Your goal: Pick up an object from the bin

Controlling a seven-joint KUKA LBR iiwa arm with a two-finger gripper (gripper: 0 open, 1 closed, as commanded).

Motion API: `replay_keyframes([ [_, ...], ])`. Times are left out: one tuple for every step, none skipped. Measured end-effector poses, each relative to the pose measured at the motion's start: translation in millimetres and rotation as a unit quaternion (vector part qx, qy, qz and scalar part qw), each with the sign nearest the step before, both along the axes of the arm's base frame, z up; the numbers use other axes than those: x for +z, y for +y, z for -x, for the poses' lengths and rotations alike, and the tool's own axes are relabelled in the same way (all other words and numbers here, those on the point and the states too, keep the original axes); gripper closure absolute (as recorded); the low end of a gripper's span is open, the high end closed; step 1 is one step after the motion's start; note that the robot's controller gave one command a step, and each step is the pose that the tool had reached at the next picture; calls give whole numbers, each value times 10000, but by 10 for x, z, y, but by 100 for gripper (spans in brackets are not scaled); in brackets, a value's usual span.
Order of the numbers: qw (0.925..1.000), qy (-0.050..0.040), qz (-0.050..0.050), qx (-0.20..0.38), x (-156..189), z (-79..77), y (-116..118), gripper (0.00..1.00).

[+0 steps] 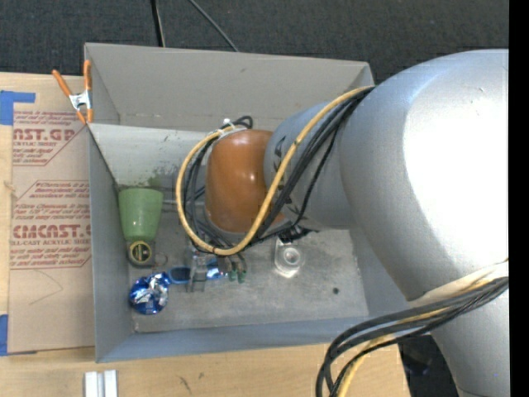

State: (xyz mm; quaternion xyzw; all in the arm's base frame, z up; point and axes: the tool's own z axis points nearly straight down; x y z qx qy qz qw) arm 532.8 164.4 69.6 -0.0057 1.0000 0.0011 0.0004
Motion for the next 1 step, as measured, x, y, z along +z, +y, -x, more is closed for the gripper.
replay_keyframes([
  [9999,-36,-8,-135,1045,14,-37,100],
])
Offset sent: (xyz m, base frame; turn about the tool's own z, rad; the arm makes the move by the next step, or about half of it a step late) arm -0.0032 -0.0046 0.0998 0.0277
